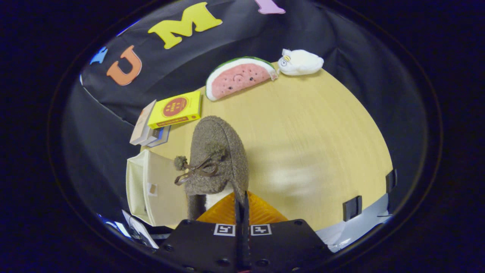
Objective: Open the storage box then place both shoes into the box .Put the left shoe in first, then the right shoe, with the right side of both shoes facing outward in a uniform manner.
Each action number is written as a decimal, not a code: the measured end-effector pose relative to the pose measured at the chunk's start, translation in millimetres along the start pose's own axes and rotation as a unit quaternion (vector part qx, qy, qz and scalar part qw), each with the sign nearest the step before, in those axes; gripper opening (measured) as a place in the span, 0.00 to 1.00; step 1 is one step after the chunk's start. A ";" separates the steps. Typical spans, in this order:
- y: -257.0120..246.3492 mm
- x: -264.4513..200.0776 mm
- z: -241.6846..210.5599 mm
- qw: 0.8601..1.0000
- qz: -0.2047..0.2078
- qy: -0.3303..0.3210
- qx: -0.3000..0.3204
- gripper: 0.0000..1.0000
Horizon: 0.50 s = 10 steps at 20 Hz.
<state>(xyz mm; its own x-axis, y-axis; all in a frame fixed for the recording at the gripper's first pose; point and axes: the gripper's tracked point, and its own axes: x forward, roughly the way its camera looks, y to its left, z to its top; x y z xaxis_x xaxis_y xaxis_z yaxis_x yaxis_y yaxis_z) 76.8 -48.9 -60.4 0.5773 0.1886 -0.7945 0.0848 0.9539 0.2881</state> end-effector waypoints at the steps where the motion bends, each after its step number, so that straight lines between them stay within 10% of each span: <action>1: 14.8 -5.4 0.5 1.000 0.006 -0.004 -0.001 0.00; 10: 175.4 -9.8 -17.4 0.997 0.061 -0.010 -0.053 0.00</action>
<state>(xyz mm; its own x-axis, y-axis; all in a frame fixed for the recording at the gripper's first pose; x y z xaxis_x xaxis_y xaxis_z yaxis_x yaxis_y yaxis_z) 71.9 120.6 -11.4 0.5943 0.3002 -0.7461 -0.0718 0.9438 0.3225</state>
